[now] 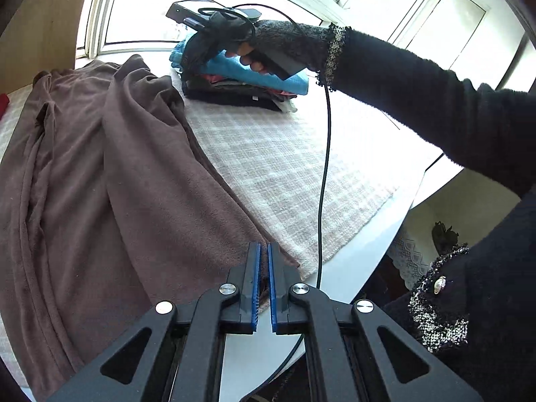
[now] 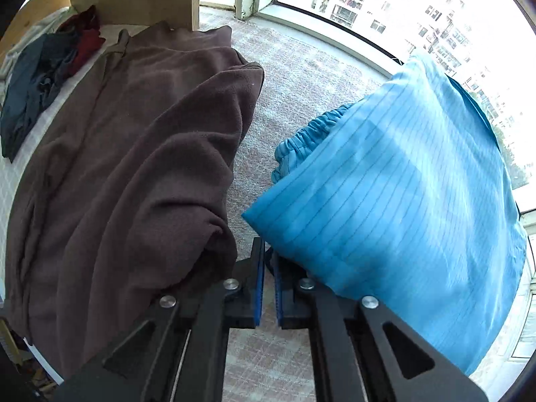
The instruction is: Fold clothes
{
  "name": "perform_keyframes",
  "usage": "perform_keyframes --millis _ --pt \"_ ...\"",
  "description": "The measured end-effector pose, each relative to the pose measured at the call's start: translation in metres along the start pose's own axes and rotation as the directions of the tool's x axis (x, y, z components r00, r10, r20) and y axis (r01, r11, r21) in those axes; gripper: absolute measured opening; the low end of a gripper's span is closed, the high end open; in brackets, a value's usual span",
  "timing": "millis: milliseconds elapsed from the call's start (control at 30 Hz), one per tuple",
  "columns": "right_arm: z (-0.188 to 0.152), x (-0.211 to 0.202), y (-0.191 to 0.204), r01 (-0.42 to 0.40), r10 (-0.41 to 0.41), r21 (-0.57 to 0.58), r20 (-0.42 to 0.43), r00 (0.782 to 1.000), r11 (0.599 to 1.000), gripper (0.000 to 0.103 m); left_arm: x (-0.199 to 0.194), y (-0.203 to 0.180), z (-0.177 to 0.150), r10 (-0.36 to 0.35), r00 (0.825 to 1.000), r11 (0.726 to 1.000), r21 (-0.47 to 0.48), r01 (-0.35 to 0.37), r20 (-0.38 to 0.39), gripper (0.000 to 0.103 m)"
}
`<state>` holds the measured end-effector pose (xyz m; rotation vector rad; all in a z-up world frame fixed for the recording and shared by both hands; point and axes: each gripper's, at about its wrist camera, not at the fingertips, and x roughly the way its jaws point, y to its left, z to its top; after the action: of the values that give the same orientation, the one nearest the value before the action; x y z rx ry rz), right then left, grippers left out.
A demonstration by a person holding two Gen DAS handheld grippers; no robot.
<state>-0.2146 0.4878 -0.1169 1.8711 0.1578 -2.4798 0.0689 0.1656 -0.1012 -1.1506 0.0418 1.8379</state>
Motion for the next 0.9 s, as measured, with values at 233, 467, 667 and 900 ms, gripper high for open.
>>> perform_keyframes --millis 233,467,667,900 --pt "-0.030 0.001 0.010 -0.325 0.341 0.230 -0.031 0.940 0.917 0.027 0.006 0.017 -0.010 0.048 0.999 0.998 -0.039 -0.049 -0.024 0.004" --pt "-0.016 0.040 0.029 -0.270 0.277 0.138 -0.029 0.961 0.953 0.006 -0.001 0.022 -0.007 0.064 0.998 0.998 -0.022 -0.065 -0.024 0.004" --pt "-0.029 0.011 0.017 -0.025 0.022 -0.032 -0.095 0.995 0.999 0.008 0.002 0.007 -0.010 -0.006 1.000 1.000 0.011 0.007 -0.019 0.004" --pt "-0.007 -0.039 0.030 0.025 -0.028 -0.121 -0.021 0.999 0.992 0.031 0.050 0.000 -0.021 0.005 0.989 0.998 0.064 0.004 -0.149 0.006"
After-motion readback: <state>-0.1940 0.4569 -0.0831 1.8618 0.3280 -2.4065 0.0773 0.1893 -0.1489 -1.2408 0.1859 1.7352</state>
